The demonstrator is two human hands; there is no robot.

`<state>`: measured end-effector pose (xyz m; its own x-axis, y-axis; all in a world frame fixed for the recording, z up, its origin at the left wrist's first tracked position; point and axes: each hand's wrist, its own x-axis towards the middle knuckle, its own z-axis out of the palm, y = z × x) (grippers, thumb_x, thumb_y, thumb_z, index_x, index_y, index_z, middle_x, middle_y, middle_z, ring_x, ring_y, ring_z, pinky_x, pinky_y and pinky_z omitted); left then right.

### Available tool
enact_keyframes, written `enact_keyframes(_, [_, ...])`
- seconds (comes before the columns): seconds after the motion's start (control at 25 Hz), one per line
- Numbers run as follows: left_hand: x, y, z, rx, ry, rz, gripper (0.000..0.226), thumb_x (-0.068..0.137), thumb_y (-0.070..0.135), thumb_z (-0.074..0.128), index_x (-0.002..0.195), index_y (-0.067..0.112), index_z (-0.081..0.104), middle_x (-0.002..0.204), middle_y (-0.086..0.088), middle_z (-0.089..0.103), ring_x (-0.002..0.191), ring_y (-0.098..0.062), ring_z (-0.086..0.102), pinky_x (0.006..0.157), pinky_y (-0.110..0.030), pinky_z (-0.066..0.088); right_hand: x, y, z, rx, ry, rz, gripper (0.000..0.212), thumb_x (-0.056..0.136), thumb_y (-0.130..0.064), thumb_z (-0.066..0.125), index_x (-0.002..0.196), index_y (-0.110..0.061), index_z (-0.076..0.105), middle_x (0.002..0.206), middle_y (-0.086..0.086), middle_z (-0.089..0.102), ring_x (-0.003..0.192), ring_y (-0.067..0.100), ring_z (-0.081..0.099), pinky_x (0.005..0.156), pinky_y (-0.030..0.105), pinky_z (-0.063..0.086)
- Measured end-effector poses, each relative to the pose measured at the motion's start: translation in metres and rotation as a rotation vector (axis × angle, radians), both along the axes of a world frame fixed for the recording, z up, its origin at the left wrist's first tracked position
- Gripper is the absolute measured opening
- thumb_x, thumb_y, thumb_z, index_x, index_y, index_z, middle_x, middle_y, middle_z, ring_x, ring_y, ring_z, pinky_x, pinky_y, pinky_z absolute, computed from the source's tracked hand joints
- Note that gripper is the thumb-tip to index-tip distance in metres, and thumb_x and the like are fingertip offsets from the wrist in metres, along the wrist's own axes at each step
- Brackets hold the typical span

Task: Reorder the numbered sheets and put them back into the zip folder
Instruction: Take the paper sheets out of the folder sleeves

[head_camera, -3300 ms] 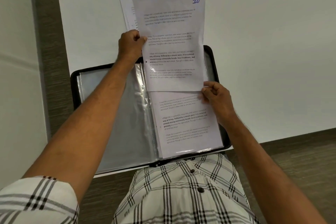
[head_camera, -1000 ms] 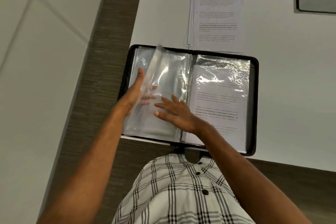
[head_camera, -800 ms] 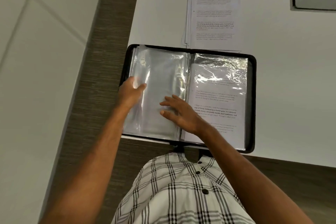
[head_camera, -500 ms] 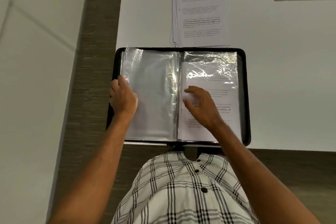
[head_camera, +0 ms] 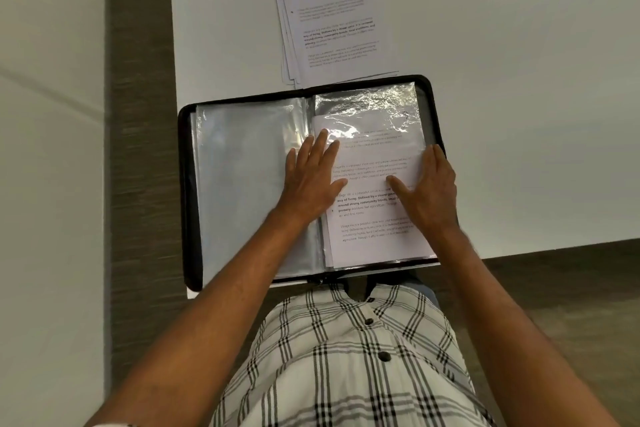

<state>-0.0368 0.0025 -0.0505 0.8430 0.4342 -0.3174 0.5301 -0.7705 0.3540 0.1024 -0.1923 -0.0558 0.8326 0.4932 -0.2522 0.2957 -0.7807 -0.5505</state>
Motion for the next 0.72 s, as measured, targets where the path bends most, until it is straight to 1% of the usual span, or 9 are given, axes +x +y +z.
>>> enact_keyframes(0.08, [0.006, -0.003, -0.011, 0.038, 0.041, -0.019, 0.084, 0.100, 0.059, 0.045, 0.164, 0.023, 0.004, 0.171, -0.003, -0.011, 0.158, -0.027, -0.010, 0.125, -0.057, -0.001, -0.003, -0.002, -0.002, -0.095, -0.036, 0.023, 0.097, 0.088, -0.056, 0.076, 0.158, -0.011, 0.028, 0.166, 0.011, 0.028, 0.148, 0.036, 0.031, 0.116, 0.056, 0.036])
enact_keyframes(0.12, [0.006, -0.004, -0.017, 0.057, 0.043, -0.024, 0.084, 0.100, 0.063, 0.040, 0.164, 0.024, 0.000, 0.171, -0.002, -0.014, 0.157, -0.026, -0.013, 0.125, -0.058, -0.003, -0.003, -0.001, -0.001, -0.098, -0.035, 0.012, 0.095, 0.087, -0.054, 0.078, 0.157, -0.011, 0.030, 0.164, 0.011, 0.029, 0.146, 0.037, 0.032, 0.113, 0.055, 0.038])
enact_keyframes(0.2, [0.001, -0.006, -0.027, 0.101, 0.022, -0.040, 0.082, 0.101, 0.066, 0.031, 0.163, 0.025, -0.005, 0.170, -0.001, -0.019, 0.156, -0.025, -0.017, 0.124, -0.059, -0.004, 0.000, 0.001, 0.003, -0.032, 0.002, -0.054, 0.087, 0.086, -0.043, 0.082, 0.153, -0.012, 0.036, 0.159, 0.012, 0.035, 0.141, 0.036, 0.035, 0.110, 0.052, 0.040])
enact_keyframes(0.32, [-0.005, -0.007, -0.036, 0.155, -0.016, -0.045, 0.080, 0.102, 0.066, 0.026, 0.164, 0.024, -0.005, 0.170, -0.001, -0.018, 0.156, -0.024, -0.017, 0.124, -0.060, -0.002, 0.006, 0.003, 0.010, 0.101, 0.118, -0.168, 0.075, 0.091, -0.028, 0.081, 0.151, -0.015, 0.039, 0.149, 0.010, 0.042, 0.132, 0.025, 0.045, 0.106, 0.038, 0.045])
enact_keyframes(0.4, [-0.004, -0.007, -0.037, 0.160, -0.024, -0.040, 0.080, 0.103, 0.066, 0.025, 0.164, 0.024, -0.005, 0.170, -0.002, -0.018, 0.157, -0.025, -0.016, 0.124, -0.060, -0.003, 0.010, 0.004, 0.015, 0.203, 0.205, -0.248, 0.056, 0.097, -0.024, 0.075, 0.144, -0.017, 0.045, 0.135, 0.003, 0.053, 0.110, 0.012, 0.059, 0.092, 0.025, 0.053])
enact_keyframes(0.48, [-0.004, -0.008, -0.038, 0.162, -0.030, -0.035, 0.080, 0.102, 0.066, 0.024, 0.164, 0.024, -0.004, 0.170, -0.002, -0.017, 0.157, -0.025, -0.015, 0.124, -0.059, -0.003, 0.010, 0.004, 0.020, 0.237, 0.194, -0.277, 0.033, 0.101, -0.028, 0.069, 0.129, -0.016, 0.054, 0.113, -0.004, 0.063, 0.086, 0.003, 0.063, 0.073, 0.016, 0.052])
enact_keyframes(0.56, [-0.004, -0.008, -0.039, 0.154, -0.035, -0.029, 0.079, 0.102, 0.066, 0.023, 0.164, 0.024, -0.003, 0.171, -0.002, -0.016, 0.157, -0.025, -0.015, 0.124, -0.059, -0.003, 0.009, 0.001, 0.021, 0.248, 0.147, -0.279, 0.022, 0.103, -0.034, 0.066, 0.112, -0.015, 0.060, 0.097, -0.007, 0.066, 0.077, 0.002, 0.063, 0.065, 0.015, 0.047])
enact_keyframes(0.64, [-0.003, -0.008, -0.039, 0.137, -0.045, -0.019, 0.079, 0.102, 0.065, 0.025, 0.164, 0.024, -0.002, 0.171, -0.002, -0.015, 0.157, -0.024, -0.014, 0.124, -0.059, -0.003, 0.009, -0.003, 0.016, 0.257, 0.129, -0.257, 0.025, 0.104, -0.040, 0.062, 0.100, -0.016, 0.062, 0.088, -0.006, 0.067, 0.072, 0.005, 0.063, 0.062, 0.019, 0.046])
enact_keyframes(0.72, [-0.001, -0.009, -0.037, 0.099, -0.057, 0.003, 0.079, 0.102, 0.063, 0.032, 0.164, 0.024, 0.001, 0.171, -0.001, -0.012, 0.157, -0.024, -0.012, 0.124, -0.058, -0.004, 0.011, -0.007, 0.011, 0.277, 0.095, -0.206, 0.027, 0.106, -0.041, 0.058, 0.089, -0.020, 0.060, 0.082, -0.006, 0.064, 0.067, 0.004, 0.057, 0.061, 0.024, 0.045])
